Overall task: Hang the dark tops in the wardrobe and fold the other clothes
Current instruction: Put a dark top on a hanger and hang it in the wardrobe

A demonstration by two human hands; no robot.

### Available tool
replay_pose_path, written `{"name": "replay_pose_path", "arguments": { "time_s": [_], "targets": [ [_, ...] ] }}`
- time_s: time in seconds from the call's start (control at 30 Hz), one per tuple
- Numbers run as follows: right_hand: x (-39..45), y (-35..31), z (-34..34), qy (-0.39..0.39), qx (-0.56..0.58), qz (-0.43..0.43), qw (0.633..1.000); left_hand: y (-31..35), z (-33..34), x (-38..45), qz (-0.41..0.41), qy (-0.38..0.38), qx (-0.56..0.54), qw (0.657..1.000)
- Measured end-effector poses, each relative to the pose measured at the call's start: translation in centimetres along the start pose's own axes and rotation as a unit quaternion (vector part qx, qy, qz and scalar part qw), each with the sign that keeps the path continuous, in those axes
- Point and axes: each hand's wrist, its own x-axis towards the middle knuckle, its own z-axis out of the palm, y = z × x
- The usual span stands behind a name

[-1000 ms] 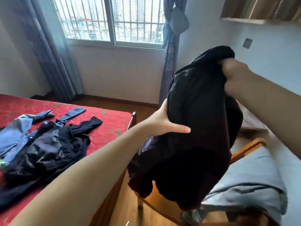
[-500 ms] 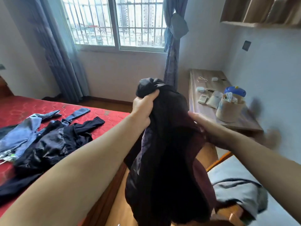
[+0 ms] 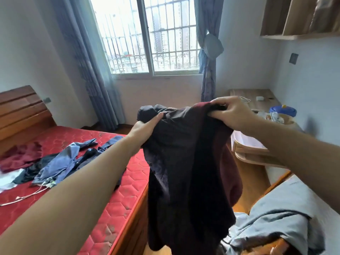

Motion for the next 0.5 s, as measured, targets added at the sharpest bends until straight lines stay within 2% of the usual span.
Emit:
{"name": "replay_pose_path", "arguments": {
  "time_s": [0.1, 0.17, 0.2, 0.23, 0.3, 0.37, 0.4, 0.43, 0.5],
  "targets": [
    [2.5, -2.9, 0.0, -0.014, 0.026, -0.026, 0.999, -0.2, -3.6, -0.9, -0.027, 0.01, 0.206, 0.978],
    [3.7, -4.8, 0.1, -0.074, 0.002, -0.052, 0.996, 0.8, -5.3, -1.3, 0.054, 0.044, 0.351, 0.934],
    [4.2, -5.9, 0.3, -0.117, -0.024, -0.076, 0.99, 1.8, -5.8, -1.5, 0.127, 0.049, 0.361, 0.923],
    [4.5, -7.0, 0.6, -0.159, -0.05, -0.105, 0.98, 3.2, -6.2, -2.0, 0.196, 0.011, 0.332, 0.922],
    [4.6, -9.2, 1.5, -0.224, -0.07, -0.155, 0.96, 6.1, -6.1, -3.2, 0.262, -0.151, 0.229, 0.925],
    [4.6, -10.9, 1.9, -0.255, -0.05, -0.182, 0.948, 7.7, -5.5, -3.9, 0.235, -0.309, 0.157, 0.908],
    [4.6, -11.4, 1.9, -0.265, -0.035, -0.186, 0.946, 7.9, -5.1, -4.0, 0.209, -0.357, 0.13, 0.901],
    [4.7, -11.7, 1.6, -0.276, -0.025, -0.186, 0.943, 8.1, -4.6, -4.0, 0.187, -0.379, 0.124, 0.898],
    [5.0, -11.4, 0.8, -0.287, -0.03, -0.186, 0.939, 7.9, -3.2, -3.7, 0.184, -0.367, 0.158, 0.898]
  ]
}}
